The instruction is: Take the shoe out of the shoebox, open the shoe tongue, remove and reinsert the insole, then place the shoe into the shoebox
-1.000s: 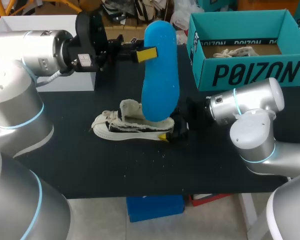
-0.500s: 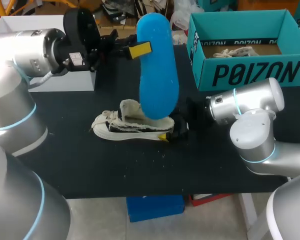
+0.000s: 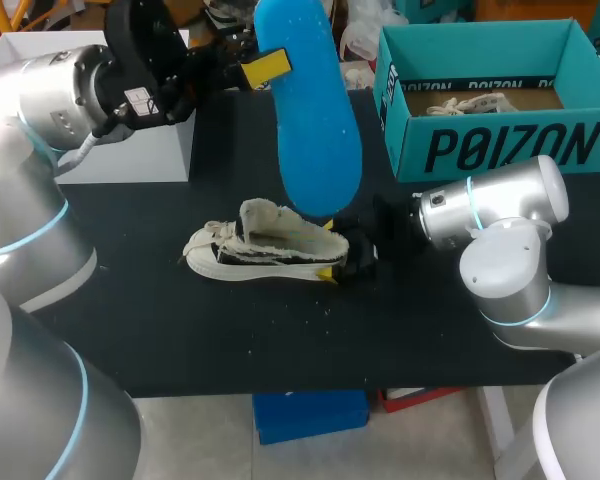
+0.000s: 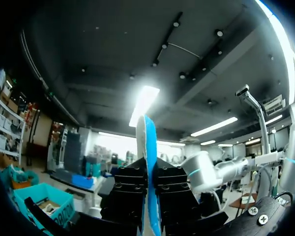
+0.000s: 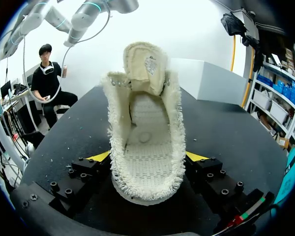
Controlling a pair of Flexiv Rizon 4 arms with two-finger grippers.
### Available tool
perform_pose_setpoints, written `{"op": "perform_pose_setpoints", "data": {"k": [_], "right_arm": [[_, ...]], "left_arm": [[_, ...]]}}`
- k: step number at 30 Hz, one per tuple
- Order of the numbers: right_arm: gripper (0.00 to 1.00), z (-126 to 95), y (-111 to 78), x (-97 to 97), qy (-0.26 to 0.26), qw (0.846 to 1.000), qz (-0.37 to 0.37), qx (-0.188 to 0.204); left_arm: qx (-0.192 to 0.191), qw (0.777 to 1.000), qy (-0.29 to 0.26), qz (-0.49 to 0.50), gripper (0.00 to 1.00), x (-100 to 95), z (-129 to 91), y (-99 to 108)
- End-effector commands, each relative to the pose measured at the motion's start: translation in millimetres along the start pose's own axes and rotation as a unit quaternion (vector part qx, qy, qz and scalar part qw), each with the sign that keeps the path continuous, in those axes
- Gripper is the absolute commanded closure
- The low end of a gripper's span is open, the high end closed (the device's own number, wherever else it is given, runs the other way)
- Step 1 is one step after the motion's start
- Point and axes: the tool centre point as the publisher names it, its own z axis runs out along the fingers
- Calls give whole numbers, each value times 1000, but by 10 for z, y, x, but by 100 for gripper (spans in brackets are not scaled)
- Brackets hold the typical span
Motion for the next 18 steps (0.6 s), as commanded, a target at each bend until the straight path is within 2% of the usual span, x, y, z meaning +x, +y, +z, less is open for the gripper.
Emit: {"op": "perform_pose_setpoints", "data": {"k": [1, 5, 6, 7, 8, 9, 10, 13, 15, 18], "right_arm": [[100, 11, -15, -7, 0, 1000, 0, 1], [100, -4, -4, -5, 2, 1000, -3, 7], [88, -27, 10, -2, 2, 1000, -4, 10], [66, -48, 20, 2, 5, 1000, -2, 17], [35, -76, 22, 4, 5, 999, -6, 34], [0, -115, 22, 0, 3, 999, -9, 49], [0, -157, 29, -3, 2, 997, -16, 69], [0, -263, 51, 0, -4, 981, -58, 183], [0, -354, 88, 3, -5, 972, -74, 221], [0, -467, 124, -4, -10, 948, -89, 306]], "left_arm": [[2, 1000, 0, 4, 100, -6, 33, -1], [2, 1000, 0, 4, 100, -6, 33, -1], [2, 1000, 0, 4, 100, -6, 33, -1], [2, 1000, 0, 4, 100, -6, 33, -1], [2, 1000, 0, 4, 100, -6, 33, -1], [2, 1000, 0, 4, 100, -6, 33, -1], [2, 1000, 0, 4, 100, -6, 33, -1], [2, 1000, 0, 4, 100, -6, 33, -1], [2, 1000, 0, 4, 100, -6, 33, -1], [2, 1000, 0, 4, 100, -6, 33, -1]]}}
